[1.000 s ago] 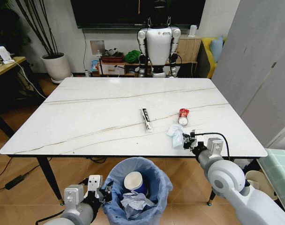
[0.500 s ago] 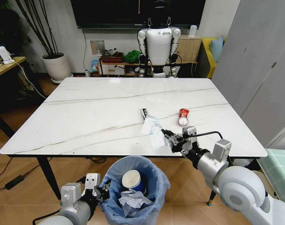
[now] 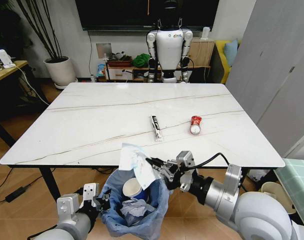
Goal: Pick up the trash bin and place the trash from the table into it.
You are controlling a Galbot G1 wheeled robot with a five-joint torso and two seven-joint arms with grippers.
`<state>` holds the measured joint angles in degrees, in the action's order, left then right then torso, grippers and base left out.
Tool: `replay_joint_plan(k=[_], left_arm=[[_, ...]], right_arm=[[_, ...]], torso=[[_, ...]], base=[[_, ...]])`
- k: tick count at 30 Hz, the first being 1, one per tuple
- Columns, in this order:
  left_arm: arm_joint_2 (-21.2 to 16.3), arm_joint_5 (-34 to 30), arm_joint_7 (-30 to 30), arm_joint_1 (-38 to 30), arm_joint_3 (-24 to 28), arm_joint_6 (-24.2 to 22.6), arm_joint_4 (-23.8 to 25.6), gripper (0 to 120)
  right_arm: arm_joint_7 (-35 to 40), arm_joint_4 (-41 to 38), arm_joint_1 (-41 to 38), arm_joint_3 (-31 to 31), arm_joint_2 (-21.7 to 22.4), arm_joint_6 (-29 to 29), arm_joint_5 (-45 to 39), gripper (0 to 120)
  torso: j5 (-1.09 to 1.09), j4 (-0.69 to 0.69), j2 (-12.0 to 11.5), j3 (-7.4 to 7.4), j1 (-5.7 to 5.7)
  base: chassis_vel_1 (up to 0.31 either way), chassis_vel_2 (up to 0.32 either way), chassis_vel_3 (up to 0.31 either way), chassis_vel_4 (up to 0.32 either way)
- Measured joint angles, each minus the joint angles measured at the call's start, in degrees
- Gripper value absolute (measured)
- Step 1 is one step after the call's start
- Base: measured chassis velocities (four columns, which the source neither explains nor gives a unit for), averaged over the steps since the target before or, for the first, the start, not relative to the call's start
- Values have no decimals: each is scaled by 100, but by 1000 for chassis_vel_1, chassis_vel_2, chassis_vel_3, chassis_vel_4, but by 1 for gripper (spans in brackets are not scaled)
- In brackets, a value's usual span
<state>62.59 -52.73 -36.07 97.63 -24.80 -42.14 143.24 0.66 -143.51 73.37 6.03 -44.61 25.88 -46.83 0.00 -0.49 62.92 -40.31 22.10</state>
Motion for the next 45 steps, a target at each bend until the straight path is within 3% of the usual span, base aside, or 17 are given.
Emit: replay_joint_plan(k=[12, 25, 29, 32, 33, 36, 38, 45], left_arm=[[22, 74, -13, -35, 204, 0, 0, 0], [16, 68, -14, -21, 172, 0, 0, 0], [13, 68, -14, -17, 173, 0, 0, 0], [13, 68, -14, -17, 173, 0, 0, 0], [11, 68, -14, -16, 177, 0, 0, 0], [11, 68, -14, -18, 179, 0, 0, 0], [10, 68, -14, -23, 186, 0, 0, 0], [10, 68, -14, -30, 199, 0, 0, 0]], right_arm=[[171, 168, 17, -604, -100, 382, 742, 0], [-2, 409, 12, -499, -47, 121, 962, 50], [7, 378, 12, -449, -47, 121, 905, 59], [7, 378, 12, -449, -47, 121, 905, 59], [12, 343, 12, -407, -41, 121, 853, 76], [14, 326, 13, -391, -36, 123, 832, 79], [17, 299, 19, -370, -29, 130, 802, 92], [21, 255, 59, -349, -29, 151, 772, 100]], torso=[[0, 0, 0, 0, 0], [0, 0, 0, 0, 0], [0, 0, 0, 0, 0], [0, 0, 0, 0, 0], [0, 0, 0, 0, 0], [0, 0, 0, 0, 0], [0, 0, 0, 0, 0], [0, 0, 0, 0, 0]], base=[[0, 0, 0, 0], [0, 0, 0, 0], [0, 0, 0, 0], [0, 0, 0, 0], [0, 0, 0, 0], [0, 0, 0, 0], [0, 0, 0, 0], [0, 0, 0, 0]])
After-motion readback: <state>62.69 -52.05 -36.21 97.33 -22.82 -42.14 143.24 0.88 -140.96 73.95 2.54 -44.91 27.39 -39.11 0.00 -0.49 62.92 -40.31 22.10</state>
